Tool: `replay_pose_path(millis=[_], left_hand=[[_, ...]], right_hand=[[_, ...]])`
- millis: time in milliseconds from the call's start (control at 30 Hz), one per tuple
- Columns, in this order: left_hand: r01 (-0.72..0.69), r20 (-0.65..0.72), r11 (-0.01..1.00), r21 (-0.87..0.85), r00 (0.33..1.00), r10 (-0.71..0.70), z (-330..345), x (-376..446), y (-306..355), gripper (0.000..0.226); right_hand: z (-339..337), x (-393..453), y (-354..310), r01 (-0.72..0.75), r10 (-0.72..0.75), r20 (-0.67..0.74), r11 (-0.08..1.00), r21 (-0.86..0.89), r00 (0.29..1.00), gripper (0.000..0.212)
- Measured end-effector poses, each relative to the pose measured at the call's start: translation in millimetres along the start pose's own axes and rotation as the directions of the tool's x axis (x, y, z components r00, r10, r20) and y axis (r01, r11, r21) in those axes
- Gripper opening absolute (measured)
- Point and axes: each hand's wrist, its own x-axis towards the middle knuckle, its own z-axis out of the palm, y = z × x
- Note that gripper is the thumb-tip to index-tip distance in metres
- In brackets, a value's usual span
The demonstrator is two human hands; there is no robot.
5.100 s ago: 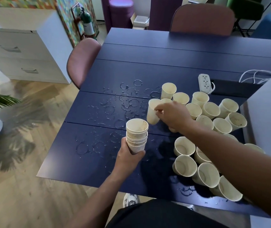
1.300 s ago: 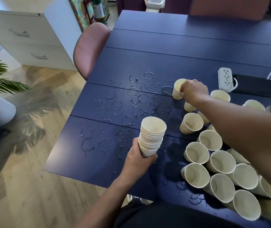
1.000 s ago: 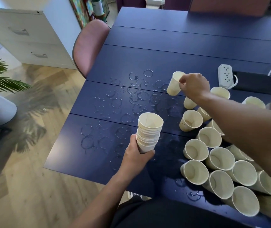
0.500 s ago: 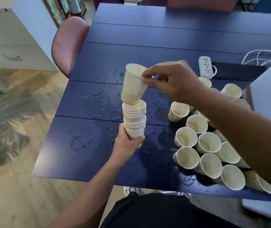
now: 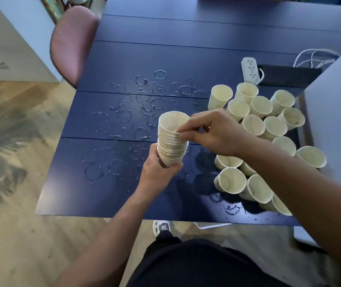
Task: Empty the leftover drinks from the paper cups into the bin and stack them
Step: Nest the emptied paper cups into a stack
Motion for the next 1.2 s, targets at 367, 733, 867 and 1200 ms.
replay_pose_path(millis=[367,733,867,1200], left_hand=[[-0.142,0.014,0.979,0.149,0.990,0.142,28,-92,-9,0.063],[-0.320,0.104,0.867,0.382,0.947,0.303,92,-201,-69,0.070],[-0.319,0.107,0.796,0.515,0.945,0.310,121,-220,-101,0.067],[-0.045,0.225,0.884,0.466,0.972,-0.069,184,-205,-130,0.085]], right_hand=[[-6,-119,-12,-0.536,0.402,0.363,0.716,0.448,0.841,0.039],[33,-273,34,-0.726,0.284,0.668,0.281,0.628,0.688,0.040],[53,-318,52,-0.773,0.362,0.695,0.141,0.618,0.622,0.049],[106,-365,95,-0.745,0.695,0.566,-0.066,0.664,0.443,0.056]])
